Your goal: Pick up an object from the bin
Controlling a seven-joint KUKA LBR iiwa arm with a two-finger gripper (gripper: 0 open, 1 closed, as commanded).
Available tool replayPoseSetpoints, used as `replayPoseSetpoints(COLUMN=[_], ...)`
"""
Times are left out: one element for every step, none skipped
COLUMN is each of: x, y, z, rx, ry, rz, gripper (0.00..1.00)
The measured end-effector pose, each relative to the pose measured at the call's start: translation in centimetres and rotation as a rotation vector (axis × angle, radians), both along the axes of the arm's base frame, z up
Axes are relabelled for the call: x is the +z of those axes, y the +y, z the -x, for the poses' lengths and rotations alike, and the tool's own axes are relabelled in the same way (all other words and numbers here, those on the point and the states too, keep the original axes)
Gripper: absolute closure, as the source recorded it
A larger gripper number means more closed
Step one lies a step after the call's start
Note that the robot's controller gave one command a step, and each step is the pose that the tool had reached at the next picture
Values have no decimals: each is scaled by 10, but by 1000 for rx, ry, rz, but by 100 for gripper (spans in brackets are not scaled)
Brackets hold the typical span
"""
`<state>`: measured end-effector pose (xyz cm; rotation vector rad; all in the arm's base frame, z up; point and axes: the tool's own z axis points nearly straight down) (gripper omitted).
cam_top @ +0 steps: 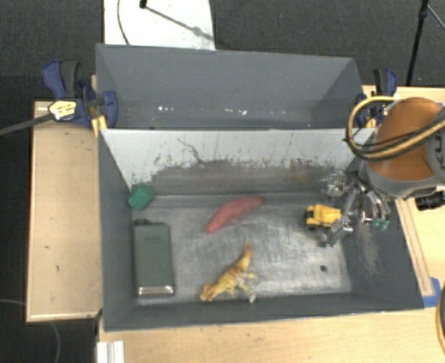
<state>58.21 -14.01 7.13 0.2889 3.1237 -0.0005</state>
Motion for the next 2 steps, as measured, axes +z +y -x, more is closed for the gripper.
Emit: replayPoseSetpoints(x=[2, 2], y=[1, 1], z=[-4, -4], rx=[-29, -35], ry=[-3, -2], rz=[0, 0], gripper=[100, 100])
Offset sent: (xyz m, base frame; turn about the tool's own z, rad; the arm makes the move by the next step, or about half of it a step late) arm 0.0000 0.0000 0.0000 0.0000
